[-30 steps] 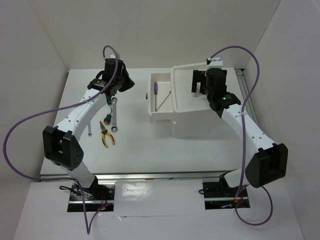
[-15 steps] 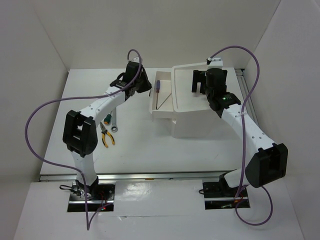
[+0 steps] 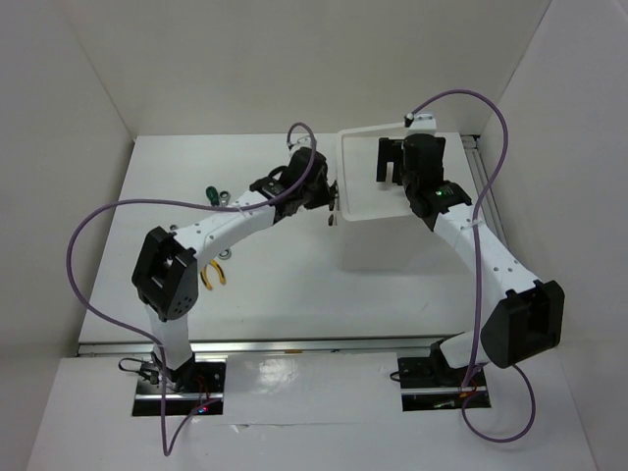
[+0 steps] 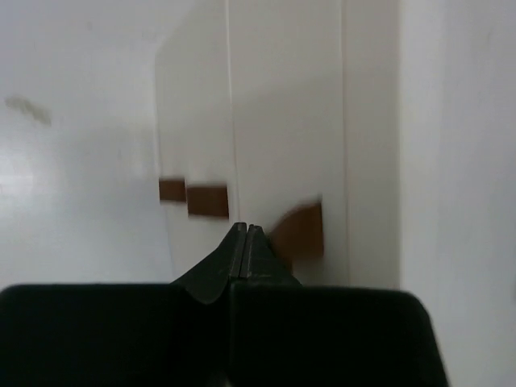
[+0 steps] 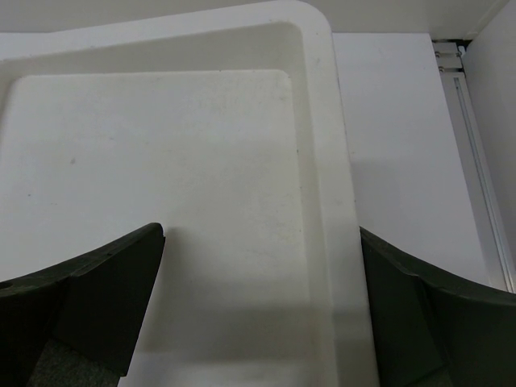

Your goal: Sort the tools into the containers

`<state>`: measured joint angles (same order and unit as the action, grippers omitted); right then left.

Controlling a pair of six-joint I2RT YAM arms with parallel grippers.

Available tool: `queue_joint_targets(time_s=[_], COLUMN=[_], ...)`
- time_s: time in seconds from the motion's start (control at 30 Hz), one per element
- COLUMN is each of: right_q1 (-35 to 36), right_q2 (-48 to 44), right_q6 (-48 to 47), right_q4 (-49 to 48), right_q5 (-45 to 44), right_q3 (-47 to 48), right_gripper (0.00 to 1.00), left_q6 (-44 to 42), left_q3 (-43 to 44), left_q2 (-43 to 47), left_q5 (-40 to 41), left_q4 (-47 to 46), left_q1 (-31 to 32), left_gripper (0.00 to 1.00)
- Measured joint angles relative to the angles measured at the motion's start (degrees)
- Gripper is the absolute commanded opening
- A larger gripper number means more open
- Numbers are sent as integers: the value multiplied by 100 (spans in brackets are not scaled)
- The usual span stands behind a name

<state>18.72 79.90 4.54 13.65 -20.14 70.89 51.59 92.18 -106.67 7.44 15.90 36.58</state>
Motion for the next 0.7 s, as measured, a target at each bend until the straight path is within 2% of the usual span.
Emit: queue_joint_targets(time_s=[0.07,0.2,0.23,0.27,0.3,0.33,0.43,0.53,0.63,0.7], right_q1=[-7,13,13,13,13,15,22,26,28,39], right_q2=[2,15,20,24,24,26,31,37,39,39], right_q6=[-17,-13,-15,-15,-15,-15,-13,-15,-15,-17], right_q4=[4,4,4,4,4,7,7,9,9,9], right_q5=[-46,-48,-48,-50,-48,-50,-52,-61,-68,-79], right_q3=[2,13,13,15,17,20,26,31,31,31], right_gripper=[100,100,100,100,100,100,100,100,100,100], left_q6=[96,275,291,302,323,382,494,551,671,922], left_q3=[-98,-160,-160,-160,-160,-175,-660,-1655,-2671,-3152], left_q2=[105,188,188,188,188,203,481,968,1141,907], left_q5=[264,223,223,227,245,280,256,-190,-1134,-1840], left_q4=[181,372,391,407,424,442,332,-345,-1729,-2809], left_q1=[308,367,365,365,369,369,256,-103,-750,-1174], left_gripper=[0,1,8,22,30,43,68,74,74,70])
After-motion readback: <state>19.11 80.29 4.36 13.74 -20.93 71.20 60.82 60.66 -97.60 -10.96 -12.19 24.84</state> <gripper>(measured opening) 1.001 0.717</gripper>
